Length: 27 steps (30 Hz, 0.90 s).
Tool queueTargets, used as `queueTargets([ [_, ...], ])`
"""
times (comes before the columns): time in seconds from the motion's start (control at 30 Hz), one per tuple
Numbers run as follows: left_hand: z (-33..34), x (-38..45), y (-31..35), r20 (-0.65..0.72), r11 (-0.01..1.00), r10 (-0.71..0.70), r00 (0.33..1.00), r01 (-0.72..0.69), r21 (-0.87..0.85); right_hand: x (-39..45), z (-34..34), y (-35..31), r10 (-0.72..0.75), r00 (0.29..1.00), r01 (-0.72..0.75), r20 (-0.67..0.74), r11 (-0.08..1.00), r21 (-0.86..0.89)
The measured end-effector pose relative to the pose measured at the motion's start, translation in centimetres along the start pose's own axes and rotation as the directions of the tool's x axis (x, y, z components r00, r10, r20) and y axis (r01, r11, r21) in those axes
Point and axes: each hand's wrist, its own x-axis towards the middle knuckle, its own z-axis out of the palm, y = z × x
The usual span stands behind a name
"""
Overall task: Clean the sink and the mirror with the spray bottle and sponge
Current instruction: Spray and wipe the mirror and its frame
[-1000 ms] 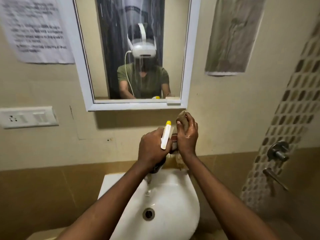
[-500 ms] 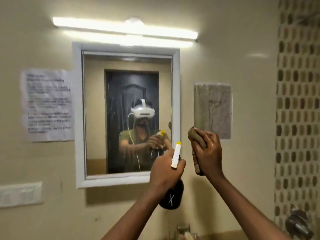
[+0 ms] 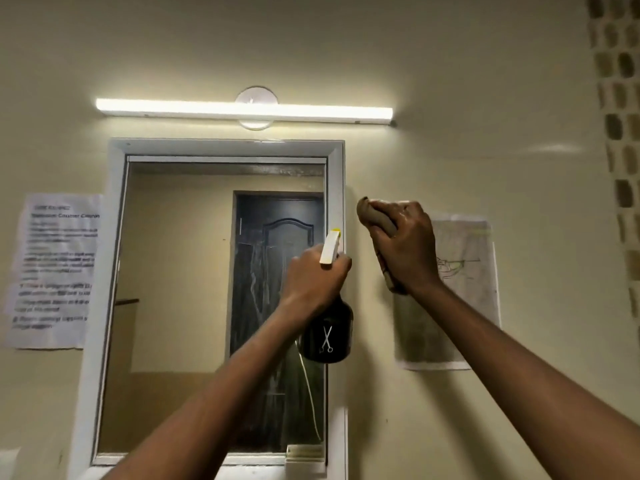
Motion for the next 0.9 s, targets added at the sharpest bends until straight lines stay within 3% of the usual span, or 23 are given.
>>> queueTargets([
  [0.13, -1.0, 2.2, 1.0, -0.032, 1.0, 0.01, 0.999, -0.01, -0.004, 1.7, 1.7, -0.1, -0.026, 1.0, 0.026, 0.007, 1.0, -0.007],
  [0.6, -4.4, 6.4, 1.6, 0.043, 0.992, -0.039, 0.998, 0.044, -0.122, 6.2, 1.9, 0.4, -0.147, 0.988, 0.143, -0.041, 0.986, -0.088],
  [0.9, -4.6, 6.8, 2.7, 0.06, 0.978, -0.105, 0.993, 0.114, -0.173, 8.1, 1.7, -1.1, -0.112, 0.993, 0.109, -0.023, 0.987, -0.117],
])
